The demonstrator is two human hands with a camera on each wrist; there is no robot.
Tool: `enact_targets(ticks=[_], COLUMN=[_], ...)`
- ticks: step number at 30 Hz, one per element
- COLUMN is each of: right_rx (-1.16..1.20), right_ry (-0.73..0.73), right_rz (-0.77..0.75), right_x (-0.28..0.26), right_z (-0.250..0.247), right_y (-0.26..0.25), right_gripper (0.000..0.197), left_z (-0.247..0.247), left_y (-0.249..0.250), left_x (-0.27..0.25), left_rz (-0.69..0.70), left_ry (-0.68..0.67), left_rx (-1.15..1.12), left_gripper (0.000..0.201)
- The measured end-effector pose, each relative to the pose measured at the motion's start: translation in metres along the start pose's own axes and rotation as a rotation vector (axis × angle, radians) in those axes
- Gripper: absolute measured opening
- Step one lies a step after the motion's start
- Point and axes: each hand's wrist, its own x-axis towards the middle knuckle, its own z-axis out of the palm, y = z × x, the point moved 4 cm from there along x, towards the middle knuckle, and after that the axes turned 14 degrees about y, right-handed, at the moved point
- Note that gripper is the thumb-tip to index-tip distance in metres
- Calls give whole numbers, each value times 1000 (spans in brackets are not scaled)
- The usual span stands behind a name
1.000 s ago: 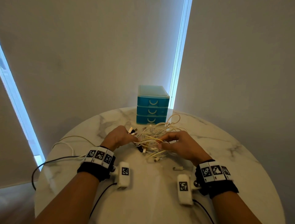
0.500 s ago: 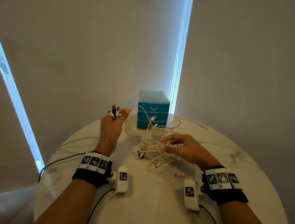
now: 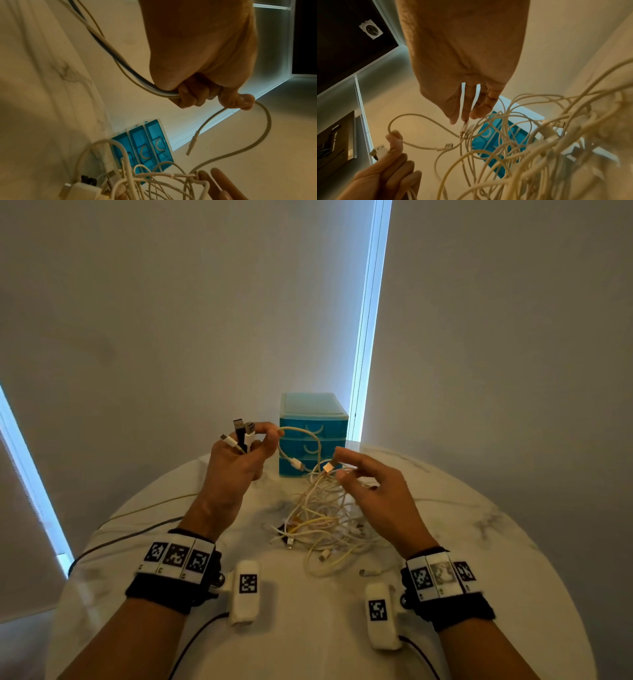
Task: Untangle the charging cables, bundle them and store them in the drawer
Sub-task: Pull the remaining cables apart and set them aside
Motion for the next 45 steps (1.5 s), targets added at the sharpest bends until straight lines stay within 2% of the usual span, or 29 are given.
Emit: enact_targets(ticks=[4, 8, 11, 13, 14, 17, 20, 22, 25, 28, 30, 32, 34, 38, 39, 43, 45], right_rx=[-64, -27, -37, 13, 52, 177, 187, 135, 52, -83, -199, -248, -246, -232, -198, 1, 84], right_ry=[-12, 146, 171, 70, -9, -173, -140, -112, -173, -318, -424, -444, -417, -364, -308, 88, 149], right_rz=[-40, -103, -37, 7, 1, -8, 6, -25, -96, -118, -83, -29, -5, -27, -39, -66, -91], right_x=[-2, 0, 2, 2, 0, -9, -12, -13, -14, -15, -19, -21, -21, -20, -19, -10, -10], right_z=[11, 6, 0, 1, 5, 14, 19, 21, 27, 32, 35, 35, 34, 34, 34, 18, 14], right_y=[-1, -4, 0, -1, -3, -16, -23, -23, -18, -8, -2, 2, 4, 2, 0, -14, -21], right_gripper=[34, 10, 5, 3, 8, 13, 28, 28, 23, 20, 14, 7, 7, 13, 15, 24, 26], left_z=[9, 20, 17, 12, 10, 8, 9, 10, 8, 0, -6, -8, -5, 6, 8, 19, 27], left_y=[5, 8, 6, 6, 5, -2, -4, -6, -12, -16, -18, -20, -20, -17, -16, -16, -14], left_x=[-5, -12, -11, -9, -8, -7, -8, -9, -7, -1, 3, 5, 3, -4, -6, -17, -22], left_rz=[30, 45, 30, 37, 43, 51, 51, 40, -84, -254, -323, -342, -290, -204, -192, -157, -126], left_ry=[-62, -108, -75, -30, -15, -22, -44, -64, -44, 42, 109, 127, 76, -34, -66, -224, -298], left_rx=[56, 126, 181, 224, 238, 272, 320, 315, 182, -35, -145, -167, -83, 49, 78, 242, 321], left_gripper=[27, 17, 12, 13, 15, 20, 22, 22, 24, 29, 32, 34, 37, 31, 31, 33, 34])
